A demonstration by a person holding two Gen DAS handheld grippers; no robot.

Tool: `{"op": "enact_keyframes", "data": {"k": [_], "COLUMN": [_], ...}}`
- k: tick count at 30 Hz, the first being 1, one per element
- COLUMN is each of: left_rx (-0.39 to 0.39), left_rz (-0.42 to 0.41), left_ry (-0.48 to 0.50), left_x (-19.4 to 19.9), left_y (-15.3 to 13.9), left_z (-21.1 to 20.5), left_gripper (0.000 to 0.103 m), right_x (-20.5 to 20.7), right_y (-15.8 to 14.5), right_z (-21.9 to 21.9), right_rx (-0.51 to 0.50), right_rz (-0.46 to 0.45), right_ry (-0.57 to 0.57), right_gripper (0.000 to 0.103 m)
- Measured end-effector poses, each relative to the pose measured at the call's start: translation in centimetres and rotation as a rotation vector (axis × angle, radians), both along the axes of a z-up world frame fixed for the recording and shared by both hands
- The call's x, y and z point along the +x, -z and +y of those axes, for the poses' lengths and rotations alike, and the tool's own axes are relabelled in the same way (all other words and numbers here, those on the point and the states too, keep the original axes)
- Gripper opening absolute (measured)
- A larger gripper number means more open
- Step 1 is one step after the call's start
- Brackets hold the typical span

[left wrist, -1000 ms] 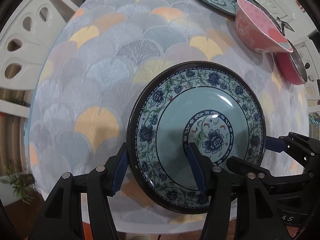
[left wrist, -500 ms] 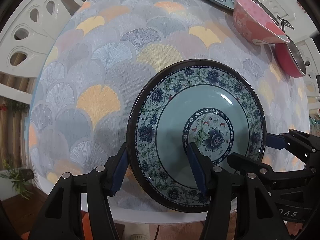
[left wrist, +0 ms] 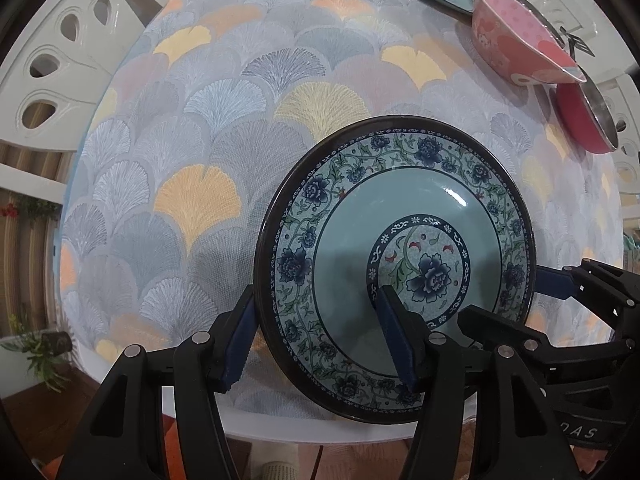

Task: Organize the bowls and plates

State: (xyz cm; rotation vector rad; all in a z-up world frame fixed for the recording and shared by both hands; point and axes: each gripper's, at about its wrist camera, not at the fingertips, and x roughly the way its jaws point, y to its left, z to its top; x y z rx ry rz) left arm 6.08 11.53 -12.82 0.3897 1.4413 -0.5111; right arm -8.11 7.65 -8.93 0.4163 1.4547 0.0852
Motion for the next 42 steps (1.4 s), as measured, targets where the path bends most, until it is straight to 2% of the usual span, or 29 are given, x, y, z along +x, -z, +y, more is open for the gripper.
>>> {"op": "enact_keyframes", "data": {"k": [4,11,17,25,29,36,42], "left_rx": [0.019,0.021,0.024,0.005,-0.035,-0.145,-0.249], "left_rz": [-0.003,-0.010,-0.014,-0.039,-0.044,-0.080,-0.165], "left_ry": [0.014,0.012,-0.011,-0.035,-0.062,-0.106,-0.101], "left_x": [0.0,0.6,1.4,4.0,5.5,10.5,17.7], "left_y": [-0.3,-1.2,-2.4,-5.1,-6.6,-10.2,-15.5], "left_z": [-0.5,-1.6,-2.3,-3.9,-4.3,-5.0,-7.4], "left_gripper": [0.057,0.057,0.057,0.060,0.060,0.060,0.060], "right_x": [0.0,0.0,0.2,2.1,3.5,7.7,13.9], "right_y": [-0.2,-2.1,-2.9,-6.3,-8.4,-12.9,-19.7], "right_z": [-0.3,-2.3,-2.1,-2.8,-3.7,-6.0,-8.9], "right_rx": [0.006,-0.019,-0.015,0.002,0.016,0.038,0.026], "right_rz": [0.000,-0.052,-0.063,-0.124,-0.156,-0.217,-0.334], "right_ry": [0.002,0.049,0.031,0.023,0.018,0.015,0.007], "right_gripper": [0.063,0.063,0.063,0.063,0.063,0.063,0.063]}}
